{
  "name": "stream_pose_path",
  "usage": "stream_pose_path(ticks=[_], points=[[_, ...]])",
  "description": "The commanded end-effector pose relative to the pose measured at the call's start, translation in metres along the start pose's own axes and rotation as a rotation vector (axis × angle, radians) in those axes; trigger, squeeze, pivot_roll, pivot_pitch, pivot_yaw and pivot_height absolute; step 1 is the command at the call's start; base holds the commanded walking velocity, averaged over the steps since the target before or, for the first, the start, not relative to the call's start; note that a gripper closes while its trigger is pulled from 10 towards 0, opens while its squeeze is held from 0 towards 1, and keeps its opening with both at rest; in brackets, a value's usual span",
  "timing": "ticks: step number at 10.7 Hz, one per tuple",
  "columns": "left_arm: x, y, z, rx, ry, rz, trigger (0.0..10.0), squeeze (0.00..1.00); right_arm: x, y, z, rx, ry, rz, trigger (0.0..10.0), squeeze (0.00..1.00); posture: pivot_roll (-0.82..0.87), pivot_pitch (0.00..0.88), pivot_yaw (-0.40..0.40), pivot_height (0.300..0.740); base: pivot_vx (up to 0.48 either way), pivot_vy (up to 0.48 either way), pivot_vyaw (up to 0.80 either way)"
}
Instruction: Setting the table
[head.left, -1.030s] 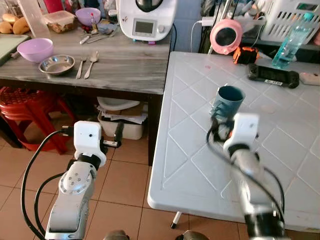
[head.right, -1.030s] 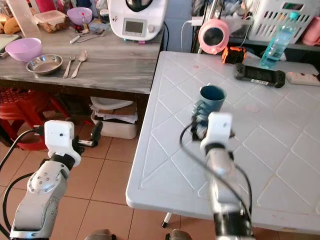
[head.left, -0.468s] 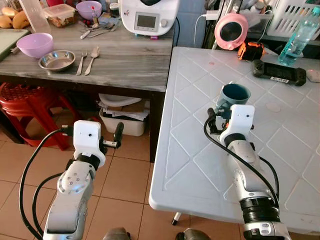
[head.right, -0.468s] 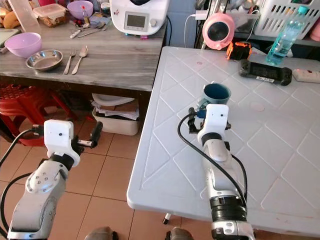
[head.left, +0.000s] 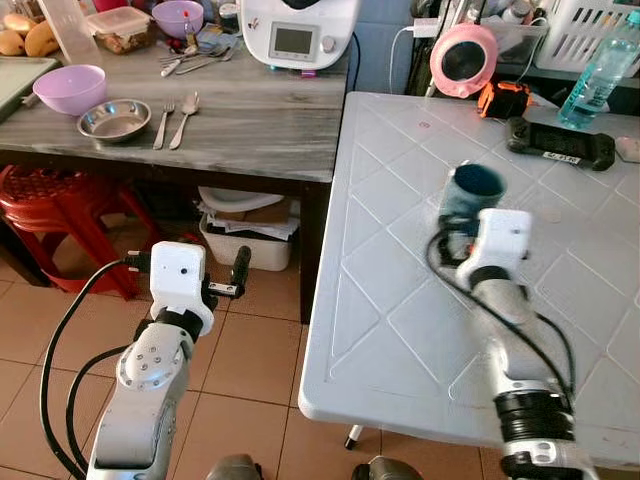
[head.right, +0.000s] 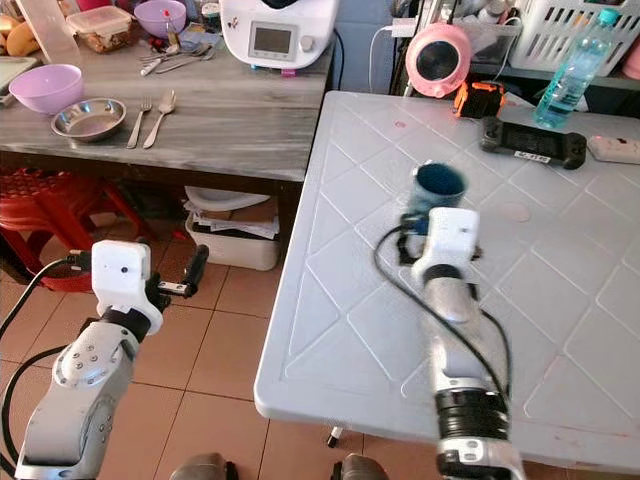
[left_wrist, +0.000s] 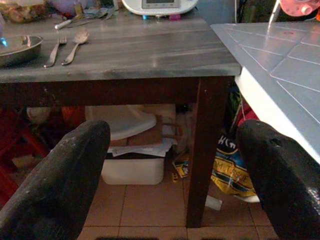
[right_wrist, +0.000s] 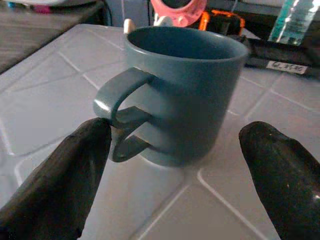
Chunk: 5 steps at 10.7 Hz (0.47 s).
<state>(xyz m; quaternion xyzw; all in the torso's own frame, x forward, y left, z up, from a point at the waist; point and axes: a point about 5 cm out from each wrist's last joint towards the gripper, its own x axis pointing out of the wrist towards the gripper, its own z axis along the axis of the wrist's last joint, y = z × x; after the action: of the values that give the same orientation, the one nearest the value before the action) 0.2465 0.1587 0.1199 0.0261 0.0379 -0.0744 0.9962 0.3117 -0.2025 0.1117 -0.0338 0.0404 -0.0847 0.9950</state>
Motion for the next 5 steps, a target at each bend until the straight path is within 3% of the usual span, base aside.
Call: stream_pose_path(ticks=[1, 5], points=[[-0.0018, 0.0004, 0.0019, 0.006, 0.001, -0.009, 10.0, 0.00, 0.0042, -0.0052, 0.0049, -0.003, -0.017, -0.023, 10.0, 0.00, 0.10, 0.045, 0.006, 0.740, 0.000, 0.000, 0.00], [-0.0004, 0.0008, 0.0021, 0.009, 0.004, -0.010, 10.0, 0.00, 0.0051, -0.0065, 0.0040, -0.005, -0.018, -0.033, 10.0, 0.00, 0.10, 0.043, 0.009, 0.740, 0.000, 0.000, 0.00]])
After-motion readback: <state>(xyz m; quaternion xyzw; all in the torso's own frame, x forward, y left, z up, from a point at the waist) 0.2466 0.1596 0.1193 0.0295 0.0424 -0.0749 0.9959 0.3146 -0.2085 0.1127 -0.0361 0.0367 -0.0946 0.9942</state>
